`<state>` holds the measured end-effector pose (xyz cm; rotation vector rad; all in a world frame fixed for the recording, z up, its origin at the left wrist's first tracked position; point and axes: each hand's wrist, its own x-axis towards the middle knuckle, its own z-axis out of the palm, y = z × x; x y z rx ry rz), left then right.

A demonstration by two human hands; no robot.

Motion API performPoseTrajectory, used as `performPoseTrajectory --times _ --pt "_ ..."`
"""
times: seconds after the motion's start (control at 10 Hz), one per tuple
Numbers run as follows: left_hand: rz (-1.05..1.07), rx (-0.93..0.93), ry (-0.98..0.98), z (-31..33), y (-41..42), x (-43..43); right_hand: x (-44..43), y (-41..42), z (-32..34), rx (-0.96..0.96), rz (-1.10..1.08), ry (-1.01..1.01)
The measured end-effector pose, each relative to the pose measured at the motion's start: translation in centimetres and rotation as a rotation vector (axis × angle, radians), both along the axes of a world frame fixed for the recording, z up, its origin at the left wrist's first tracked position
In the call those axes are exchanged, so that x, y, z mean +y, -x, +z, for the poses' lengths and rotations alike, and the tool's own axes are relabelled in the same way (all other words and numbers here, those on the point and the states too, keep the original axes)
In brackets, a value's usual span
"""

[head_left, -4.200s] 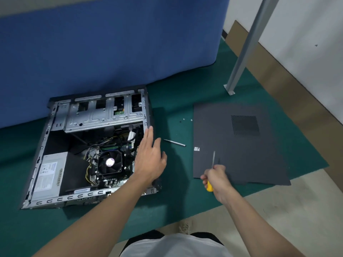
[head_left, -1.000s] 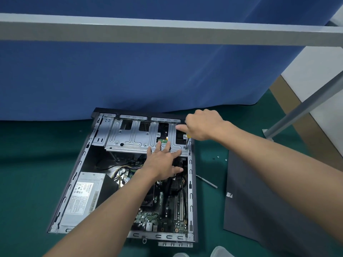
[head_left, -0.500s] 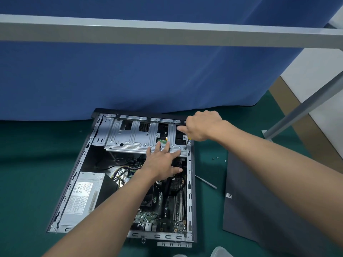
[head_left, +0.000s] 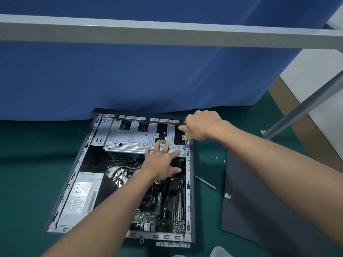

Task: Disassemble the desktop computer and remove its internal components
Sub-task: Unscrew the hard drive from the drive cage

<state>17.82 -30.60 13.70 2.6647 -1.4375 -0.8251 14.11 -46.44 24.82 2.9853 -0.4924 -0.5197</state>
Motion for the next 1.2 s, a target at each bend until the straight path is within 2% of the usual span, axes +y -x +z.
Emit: performPoseTrajectory --times 0.2,0.4,0.6,0.8,1.0,1.2 --pt "-0.001 -0.001 0.001 -0.07 -0.03 0.02 -0.44 -0.28 0.59 0.021 0.049 -0.208" --pt "0.009 0.007 0.009 -0.06 0.02 0.04 -0.4 -0.2 -0.13 0.033 0.047 0.016" --pt "0.009 0.008 0.012 -0.05 0.03 0.06 -0.57 -0.46 0.46 0.034 0.105 -0.151" --pt "0.008 0.004 0.01 -0.1 0.06 0.1 -0.44 -0.31 -0.02 0.006 0.055 0.022" --pt "0.01 0.01 0.018 -0.03 0.02 0.08 -0.97 -0.72 0.48 0.059 0.085 -0.168" --pt "0.008 0.006 0.02 -0.09 0.05 0.14 -0.72 -0.67 -0.16 0.015 0.047 0.037"
